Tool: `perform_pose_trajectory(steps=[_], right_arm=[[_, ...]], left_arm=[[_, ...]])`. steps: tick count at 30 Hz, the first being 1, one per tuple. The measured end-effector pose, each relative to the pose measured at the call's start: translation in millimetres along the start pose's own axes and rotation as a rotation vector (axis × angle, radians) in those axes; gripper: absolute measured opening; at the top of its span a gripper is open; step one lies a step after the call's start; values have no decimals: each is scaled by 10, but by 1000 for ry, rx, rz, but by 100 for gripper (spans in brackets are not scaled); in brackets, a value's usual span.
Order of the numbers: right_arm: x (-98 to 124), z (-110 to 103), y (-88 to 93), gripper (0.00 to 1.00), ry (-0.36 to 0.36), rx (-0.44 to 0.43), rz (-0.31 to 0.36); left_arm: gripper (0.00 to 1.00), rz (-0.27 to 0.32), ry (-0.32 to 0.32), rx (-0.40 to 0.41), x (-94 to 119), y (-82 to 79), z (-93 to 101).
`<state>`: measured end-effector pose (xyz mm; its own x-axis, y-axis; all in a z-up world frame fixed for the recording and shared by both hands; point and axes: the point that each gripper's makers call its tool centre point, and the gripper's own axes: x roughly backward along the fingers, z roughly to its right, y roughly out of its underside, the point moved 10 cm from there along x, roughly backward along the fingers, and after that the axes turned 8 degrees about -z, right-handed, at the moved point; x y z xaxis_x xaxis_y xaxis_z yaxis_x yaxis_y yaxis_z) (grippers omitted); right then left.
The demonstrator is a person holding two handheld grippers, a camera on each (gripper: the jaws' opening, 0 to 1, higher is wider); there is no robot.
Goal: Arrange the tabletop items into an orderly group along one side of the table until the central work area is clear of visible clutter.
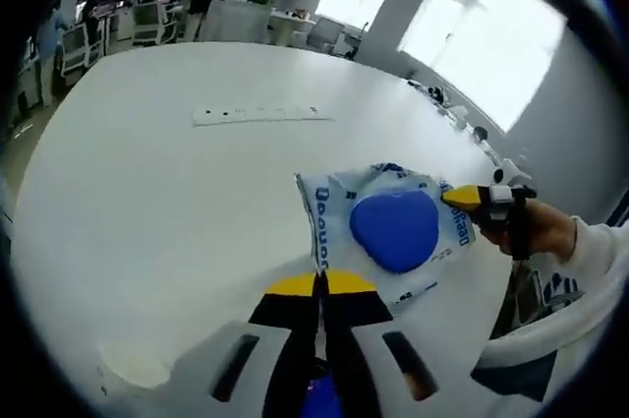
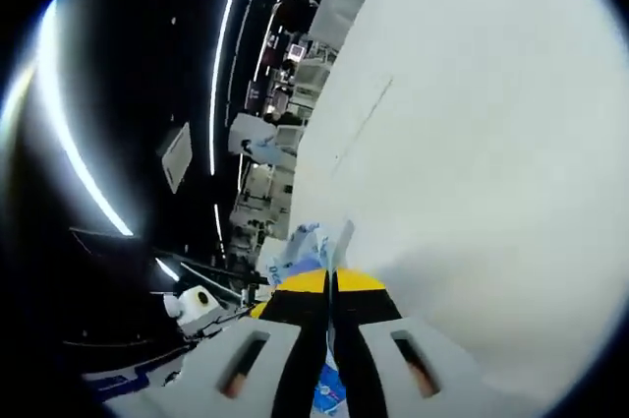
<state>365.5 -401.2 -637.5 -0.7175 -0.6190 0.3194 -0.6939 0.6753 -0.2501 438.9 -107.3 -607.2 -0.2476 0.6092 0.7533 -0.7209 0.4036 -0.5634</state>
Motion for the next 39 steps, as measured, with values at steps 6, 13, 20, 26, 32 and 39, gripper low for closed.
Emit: perform_pose_trajectory(steps=[6,13,20,26,32,39], right_arm=[[-5,-41,-214,0,37,73,3],[-78,2,-465,0,67,97,14],[-144,4,-628,0,77,123,25],[-277,159,-696,0,148,189,11],[-439,274,-697,0,204,223,-4],[-566,365,-685,0,230,227,-22]], left_arm=[[0,41,4,-8,17,-212,33],[0,50,4,-30,-34,-458,48],[0,40,-13,-42,-181,-577,4],[0,11,-23,-29,-363,-570,-58],[0,-22,-64,-40,-501,-534,-124],[0,-69,-81,-6,-640,-455,-243]])
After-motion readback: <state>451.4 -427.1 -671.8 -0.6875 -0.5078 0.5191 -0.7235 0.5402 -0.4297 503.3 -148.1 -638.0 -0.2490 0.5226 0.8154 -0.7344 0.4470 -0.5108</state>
